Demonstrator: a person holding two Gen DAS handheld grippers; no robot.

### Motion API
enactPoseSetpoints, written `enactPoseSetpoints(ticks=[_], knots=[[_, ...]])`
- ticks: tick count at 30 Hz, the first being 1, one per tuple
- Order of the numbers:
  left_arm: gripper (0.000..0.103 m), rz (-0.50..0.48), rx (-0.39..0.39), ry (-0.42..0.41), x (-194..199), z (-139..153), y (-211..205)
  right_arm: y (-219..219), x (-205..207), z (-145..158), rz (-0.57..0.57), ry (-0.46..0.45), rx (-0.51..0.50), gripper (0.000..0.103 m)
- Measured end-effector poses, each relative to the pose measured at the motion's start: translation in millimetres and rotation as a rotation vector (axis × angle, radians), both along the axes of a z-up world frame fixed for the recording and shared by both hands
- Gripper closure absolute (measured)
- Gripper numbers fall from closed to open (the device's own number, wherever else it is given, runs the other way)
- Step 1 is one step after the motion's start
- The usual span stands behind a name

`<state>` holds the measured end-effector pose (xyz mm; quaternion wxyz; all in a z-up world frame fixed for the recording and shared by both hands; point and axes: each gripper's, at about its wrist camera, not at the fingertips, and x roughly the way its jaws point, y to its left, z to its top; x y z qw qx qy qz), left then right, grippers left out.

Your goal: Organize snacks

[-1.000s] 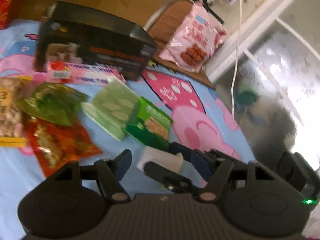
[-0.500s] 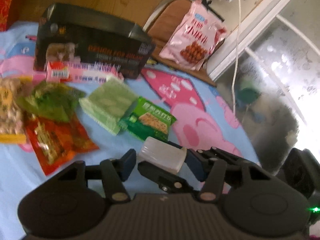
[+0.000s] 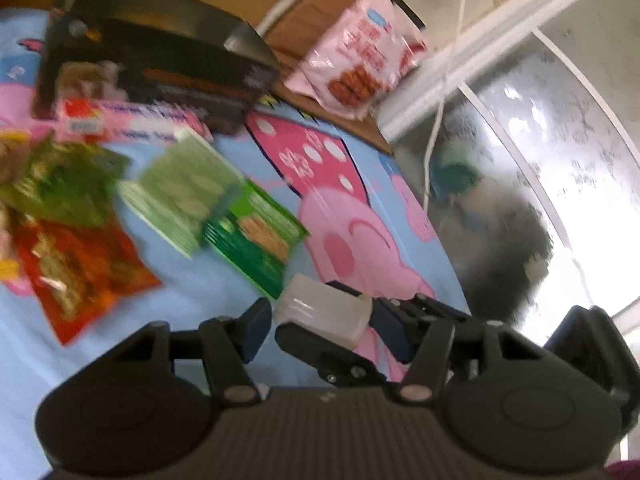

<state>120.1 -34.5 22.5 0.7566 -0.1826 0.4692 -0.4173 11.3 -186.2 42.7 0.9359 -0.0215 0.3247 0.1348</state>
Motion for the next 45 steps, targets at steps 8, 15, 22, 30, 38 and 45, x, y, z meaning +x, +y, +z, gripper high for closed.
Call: enactPoseSetpoints(ticks=[8,15,22,30,38,45], knots=[[0.047,0.033,-0.022,-0.113,29.4,33.1,1.1,1.9,24.4,24.7,0.011,-0.17,-0.034,0.054],[0.042,0.257,0.07,-0.232,113.9,67.1,17.0,24.5,150.3,37.7,0.074,-0.228,0.046,0.054],[0.028,0.377,0.09,-0.255,130.8,63.0,35.5,25.0,211.0,31.7,0.021,-0.131,0.098,0.04],[0.022,0.298,-0.021,-0.059,53.6,20.8,58.8,-33.1,140.2,3.3,0.041,0.0,0.211,0.045],[0.019,0.343,0.007,0.038,39.7,-15.5,40.6,-45.3,160.4,-32.4,0.03,0.173,0.307,0.048],[0.056,0.33,-0.023,0.065,39.6,-26.5,34.0,-54.1,146.2,-34.5,0.069,0.238,0.462,0.084]])
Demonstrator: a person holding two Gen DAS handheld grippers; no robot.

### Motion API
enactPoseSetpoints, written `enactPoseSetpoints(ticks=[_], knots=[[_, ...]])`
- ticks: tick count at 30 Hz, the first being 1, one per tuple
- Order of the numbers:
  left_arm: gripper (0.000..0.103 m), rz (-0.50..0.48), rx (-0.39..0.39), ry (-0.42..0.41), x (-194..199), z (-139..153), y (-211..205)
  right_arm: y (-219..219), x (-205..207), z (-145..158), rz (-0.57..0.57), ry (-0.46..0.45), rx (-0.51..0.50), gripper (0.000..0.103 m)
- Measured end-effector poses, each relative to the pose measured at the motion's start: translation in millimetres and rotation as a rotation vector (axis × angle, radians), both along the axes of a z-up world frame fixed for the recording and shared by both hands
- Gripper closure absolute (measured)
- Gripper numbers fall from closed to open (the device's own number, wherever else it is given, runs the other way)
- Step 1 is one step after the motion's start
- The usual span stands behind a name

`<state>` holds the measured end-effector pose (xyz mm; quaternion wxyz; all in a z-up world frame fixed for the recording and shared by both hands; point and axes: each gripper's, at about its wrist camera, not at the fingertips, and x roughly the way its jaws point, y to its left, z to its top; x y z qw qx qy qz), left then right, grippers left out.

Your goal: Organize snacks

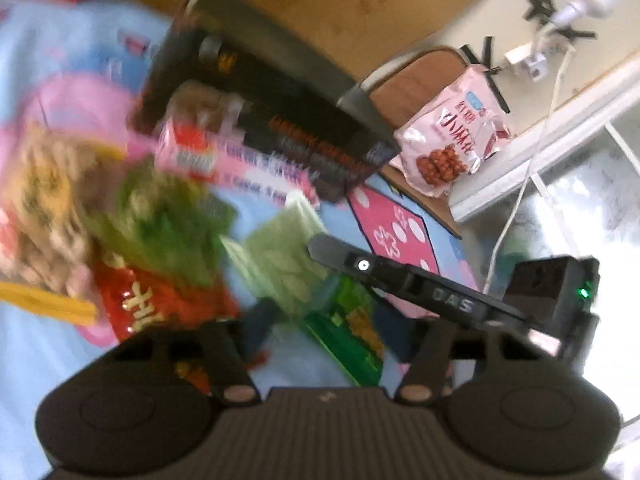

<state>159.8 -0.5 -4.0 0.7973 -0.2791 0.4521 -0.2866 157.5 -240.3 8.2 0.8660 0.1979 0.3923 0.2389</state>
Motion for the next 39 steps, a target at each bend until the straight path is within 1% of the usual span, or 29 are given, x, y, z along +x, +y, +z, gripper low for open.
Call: enactPoseSetpoints(ticks=[1,3,4,6,8,11,15,18,22,26,28,31,33,34,37,39], knots=[[0.056,0.015,0.002,-0.007,0.1,0.0,0.6,3.7,-2.6,1.5,0.003,-0.003,0.006,0.085],[0.056,0.024,0.005,-0.024,-1.1,3.8,3.2,14.6,-11.4,11.9,-0.006,-0.06,-0.052,0.088],[0.056,0.028,-0.005,-0.028,-2.3,5.7,4.7,19.0,-16.2,17.7,-0.005,-0.089,-0.064,0.089],[0.056,0.023,-0.024,-0.053,-8.1,13.0,7.4,24.3,-26.5,29.9,-0.01,-0.144,-0.073,0.09],[0.056,0.008,-0.024,-0.089,-17.3,23.8,7.1,28.3,-38.1,41.3,-0.023,-0.187,-0.087,0.091],[0.056,-0.047,-0.008,-0.137,-33.1,36.8,-0.5,22.6,-59.6,50.9,-0.059,-0.23,-0.095,0.091],[0.055,-0.163,0.012,-0.155,-52.1,38.9,-25.2,3.9,-97.5,51.4,-0.13,-0.271,-0.101,0.091],[0.055,-0.259,0.047,-0.148,-64.8,32.4,-51.0,-12.6,-124.3,42.2,-0.202,-0.25,-0.095,0.09],[0.055,-0.365,0.089,-0.123,-80.7,19.1,-83.1,-40.3,-154.6,25.4,-0.299,-0.187,-0.071,0.09],[0.051,-0.426,0.122,-0.107,-93.0,10.4,-101.9,-57.4,-175.0,14.5,-0.349,-0.146,-0.058,0.09],[0.049,-0.429,0.142,-0.112,-98.0,6.7,-105.2,-62.6,-180.0,7.4,-0.357,-0.123,-0.041,0.09],[0.04,-0.423,0.146,-0.12,-101.9,7.9,-102.8,-64.3,-181.9,-1.0,-0.363,-0.11,-0.045,0.087],[0.031,-0.411,0.143,-0.119,-102.8,8.9,-98.4,-66.4,-182.9,-2.7,-0.357,-0.106,-0.036,0.083],[0.031,-0.4,0.148,-0.129,-104.0,11.1,-96.3,-66.7,-183.1,-1.8,-0.358,-0.113,-0.037,0.083],[0.031,-0.382,0.126,-0.136,-102.4,18.3,-91.1,-67.2,-190.5,3.0,-0.36,-0.17,-0.092,0.069],[0.03,-0.362,0.113,-0.131,-99.8,21.3,-87.9,-66.6,-196.4,5.6,-0.345,-0.218,-0.129,0.052]])
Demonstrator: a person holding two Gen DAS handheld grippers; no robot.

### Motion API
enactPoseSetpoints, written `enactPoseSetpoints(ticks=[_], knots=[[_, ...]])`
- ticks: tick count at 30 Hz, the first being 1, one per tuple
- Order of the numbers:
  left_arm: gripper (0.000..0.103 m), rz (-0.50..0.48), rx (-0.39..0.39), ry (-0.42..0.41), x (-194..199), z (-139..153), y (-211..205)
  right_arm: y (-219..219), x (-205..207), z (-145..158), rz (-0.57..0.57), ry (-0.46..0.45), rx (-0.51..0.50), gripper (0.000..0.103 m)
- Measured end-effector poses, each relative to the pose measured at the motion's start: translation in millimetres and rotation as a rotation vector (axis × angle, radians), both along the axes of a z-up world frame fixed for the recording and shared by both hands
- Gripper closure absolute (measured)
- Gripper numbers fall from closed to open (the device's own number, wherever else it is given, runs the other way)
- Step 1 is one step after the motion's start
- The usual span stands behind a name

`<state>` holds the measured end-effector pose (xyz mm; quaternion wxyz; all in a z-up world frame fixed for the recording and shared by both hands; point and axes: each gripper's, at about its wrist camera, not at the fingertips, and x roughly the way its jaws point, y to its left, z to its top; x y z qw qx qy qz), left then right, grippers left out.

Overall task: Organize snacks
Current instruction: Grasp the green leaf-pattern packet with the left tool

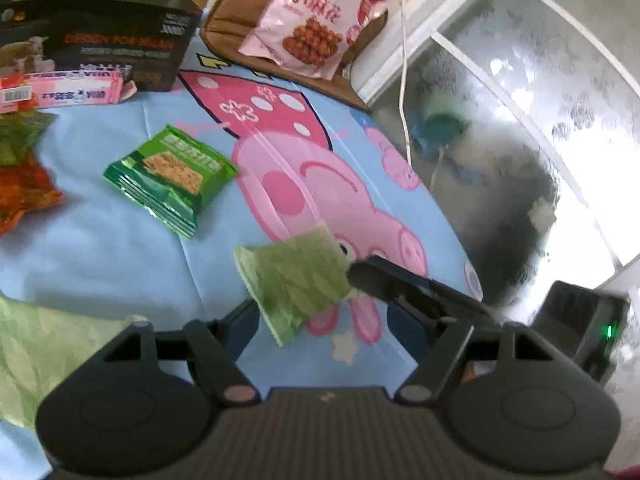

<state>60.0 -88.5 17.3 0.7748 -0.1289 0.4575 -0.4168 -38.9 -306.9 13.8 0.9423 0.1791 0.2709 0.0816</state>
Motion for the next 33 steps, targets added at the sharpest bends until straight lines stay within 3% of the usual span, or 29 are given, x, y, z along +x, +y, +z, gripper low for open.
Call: enactPoseSetpoints(ticks=[4,10,13,15,17,18,23,33], knots=[[0.03,0.021,-0.001,0.012,6.6,0.2,-2.1,8.1,-7.5,1.2,0.063,-0.05,-0.132,0.04],[0.03,0.008,0.031,0.017,13.2,-4.2,-18.4,30.0,-5.5,-11.6,0.16,-0.046,-0.353,0.039],[0.03,0.0,0.072,0.003,12.3,-7.6,-30.1,37.0,-0.3,-18.3,0.181,-0.042,-0.416,0.038],[0.033,-0.005,0.088,-0.012,10.5,-9.1,-35.5,37.3,2.5,-19.9,0.184,-0.045,-0.412,0.038],[0.044,-0.02,0.097,-0.014,10.0,-9.9,-40.1,37.0,5.8,-20.1,0.198,-0.044,-0.397,0.039],[0.045,-0.019,0.101,-0.018,9.9,-10.1,-41.4,37.7,6.5,-20.0,0.199,-0.046,-0.395,0.043],[0.045,-0.021,0.097,-0.03,11.1,-4.8,-42.0,41.7,4.9,-14.6,0.19,-0.055,-0.418,0.056],[0.045,-0.007,0.039,-0.136,26.2,33.2,-27.8,51.8,18.5,14.6,0.158,-0.156,-0.433,0.057]])
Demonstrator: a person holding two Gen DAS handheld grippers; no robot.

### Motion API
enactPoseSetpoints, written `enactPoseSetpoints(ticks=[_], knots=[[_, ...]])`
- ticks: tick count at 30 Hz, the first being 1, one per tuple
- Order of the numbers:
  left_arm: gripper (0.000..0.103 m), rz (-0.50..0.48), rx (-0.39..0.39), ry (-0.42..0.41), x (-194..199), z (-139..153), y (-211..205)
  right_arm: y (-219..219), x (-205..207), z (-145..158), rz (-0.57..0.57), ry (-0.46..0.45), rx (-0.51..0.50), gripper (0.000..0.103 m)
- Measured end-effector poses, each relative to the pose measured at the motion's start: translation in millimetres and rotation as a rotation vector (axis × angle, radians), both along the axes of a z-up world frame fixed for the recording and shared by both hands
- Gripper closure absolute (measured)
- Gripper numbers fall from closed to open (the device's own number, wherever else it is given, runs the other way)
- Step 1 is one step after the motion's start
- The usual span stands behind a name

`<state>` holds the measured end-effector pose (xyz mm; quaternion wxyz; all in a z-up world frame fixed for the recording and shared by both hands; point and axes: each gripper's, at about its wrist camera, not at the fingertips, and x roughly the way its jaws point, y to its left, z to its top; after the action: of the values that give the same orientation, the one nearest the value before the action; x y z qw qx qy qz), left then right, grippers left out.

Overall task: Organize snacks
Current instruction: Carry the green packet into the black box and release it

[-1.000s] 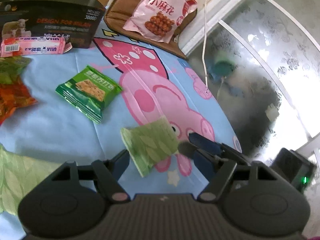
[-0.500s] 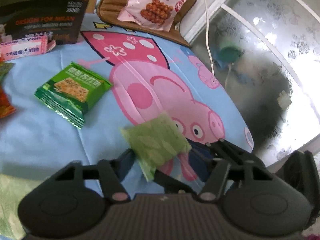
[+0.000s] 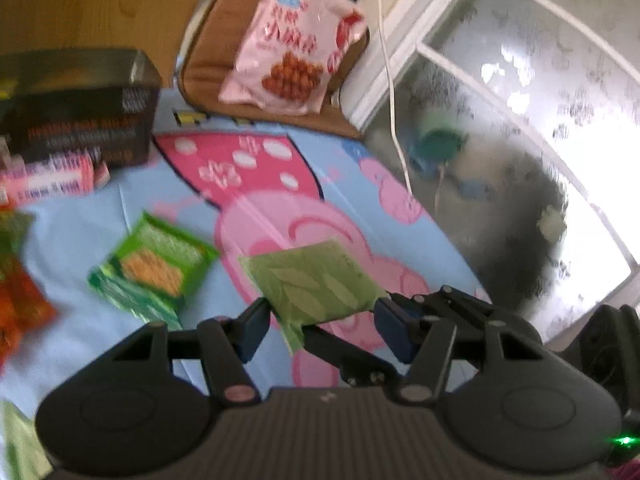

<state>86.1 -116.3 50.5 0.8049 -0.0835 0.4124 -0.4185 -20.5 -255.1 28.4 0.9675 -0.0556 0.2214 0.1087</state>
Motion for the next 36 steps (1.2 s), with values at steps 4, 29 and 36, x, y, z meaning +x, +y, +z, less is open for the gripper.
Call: enactPoseSetpoints(ticks=[4,29,36], knots=[[0.045,0.041,-0.038,-0.016,25.5,16.8,17.9,8.6,26.6,14.5,0.023,-0.049,-0.003,0.057],[0.035,0.273,-0.093,-0.1,125.2,21.9,87.9,-6.9,171.0,26.5,0.071,0.011,0.201,0.05],[0.035,0.287,0.064,-0.088,137.6,-17.6,54.5,-13.4,186.3,-14.3,0.067,0.153,0.12,0.05]])
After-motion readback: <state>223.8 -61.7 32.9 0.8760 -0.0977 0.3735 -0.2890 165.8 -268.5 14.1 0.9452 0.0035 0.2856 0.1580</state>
